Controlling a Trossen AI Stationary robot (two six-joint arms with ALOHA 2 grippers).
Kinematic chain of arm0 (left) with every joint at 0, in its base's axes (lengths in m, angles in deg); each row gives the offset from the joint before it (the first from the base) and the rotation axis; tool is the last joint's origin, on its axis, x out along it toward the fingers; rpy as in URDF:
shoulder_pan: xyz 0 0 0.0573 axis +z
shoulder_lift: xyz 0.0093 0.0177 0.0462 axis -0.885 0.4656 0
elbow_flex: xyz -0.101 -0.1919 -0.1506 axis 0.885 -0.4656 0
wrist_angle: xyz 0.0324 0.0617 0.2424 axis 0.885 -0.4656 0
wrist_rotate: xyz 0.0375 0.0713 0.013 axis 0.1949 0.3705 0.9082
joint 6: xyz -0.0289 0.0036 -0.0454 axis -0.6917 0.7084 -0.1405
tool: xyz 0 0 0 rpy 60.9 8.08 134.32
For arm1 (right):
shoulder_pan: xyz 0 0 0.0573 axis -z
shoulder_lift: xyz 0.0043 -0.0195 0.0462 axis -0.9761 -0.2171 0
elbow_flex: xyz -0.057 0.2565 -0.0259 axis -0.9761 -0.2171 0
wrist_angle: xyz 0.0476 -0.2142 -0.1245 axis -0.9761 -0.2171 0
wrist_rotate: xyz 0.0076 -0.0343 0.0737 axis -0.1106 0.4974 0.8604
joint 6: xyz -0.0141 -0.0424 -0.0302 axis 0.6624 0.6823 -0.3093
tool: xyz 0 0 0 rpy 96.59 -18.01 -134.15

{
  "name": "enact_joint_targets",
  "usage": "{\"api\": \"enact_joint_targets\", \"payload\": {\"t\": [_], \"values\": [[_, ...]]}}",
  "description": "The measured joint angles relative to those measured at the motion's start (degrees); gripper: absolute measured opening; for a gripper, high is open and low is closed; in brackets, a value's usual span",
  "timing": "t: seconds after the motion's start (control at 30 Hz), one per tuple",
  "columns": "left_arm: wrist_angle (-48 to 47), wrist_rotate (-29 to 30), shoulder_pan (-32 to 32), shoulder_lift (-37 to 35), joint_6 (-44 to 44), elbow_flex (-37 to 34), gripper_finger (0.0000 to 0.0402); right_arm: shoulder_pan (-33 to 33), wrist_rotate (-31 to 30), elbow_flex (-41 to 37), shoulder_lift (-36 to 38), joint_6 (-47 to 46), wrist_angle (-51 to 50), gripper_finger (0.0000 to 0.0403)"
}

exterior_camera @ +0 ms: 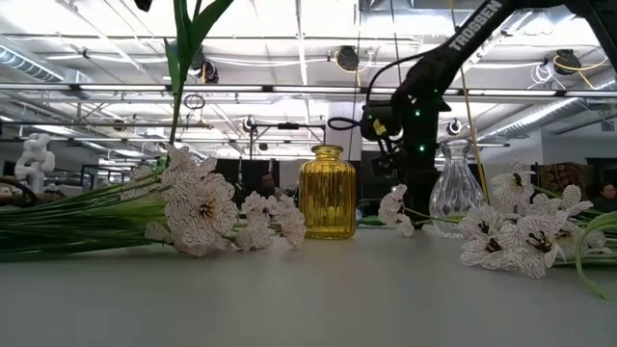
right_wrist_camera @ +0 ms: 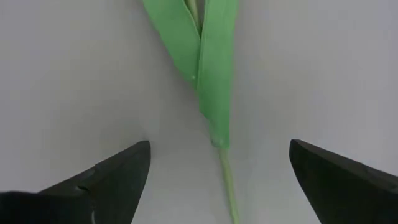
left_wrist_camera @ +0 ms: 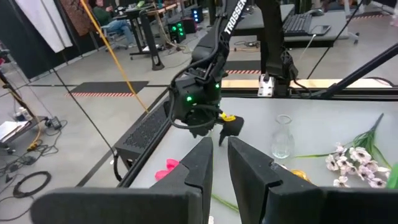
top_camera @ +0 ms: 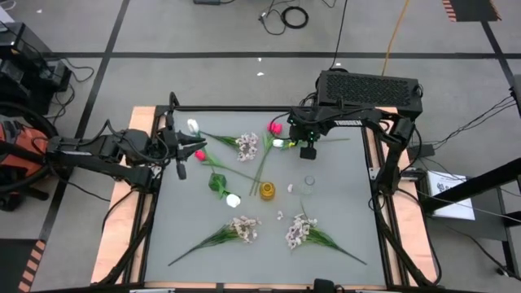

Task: Sort flowers into vase by color
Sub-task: Adjust the yellow flower vase, then put the white flower into the green vase

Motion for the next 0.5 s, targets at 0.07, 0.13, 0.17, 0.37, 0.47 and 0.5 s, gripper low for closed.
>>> {"api": "enact_joint_targets", "payload": {"t": [0.07, 0.13, 0.17, 0.37, 0.47, 0.5], "values": [[0.0, 0.0, 0.0, 0.0, 0.0, 0.0, 0.0058, 0.0, 0.1, 0.3, 0.0, -0.3, -0.5, 0.0371], [0.0, 0.0, 0.0, 0.0, 0.0, 0.0, 0.0058, -0.1, 0.1, 0.6, 0.2, -0.8, -1.4, 0.0351], [0.0, 0.0, 0.0, 0.0, 0.0, 0.0, 0.0058, -0.2, 0.1, 0.7, 0.3, -0.8, -1.8, 0.0335], [0.0, 0.0, 0.0, 0.0, 0.0, 0.0, 0.0058, -0.1, 0.8, 0.8, 1.0, -0.9, -3.6, 0.0206], [-0.1, 0.1, 0.0, 0.0, -0.1, 0.0, 0.0058, -0.2, 1.3, 0.9, 1.0, -0.9, -3.2, 0.0138], [-0.1, 0.1, 0.0, 0.0, -0.2, 0.0, 0.0058, -0.3, 1.4, 0.9, 1.0, -1.0, -2.7, 0.0117]]}}
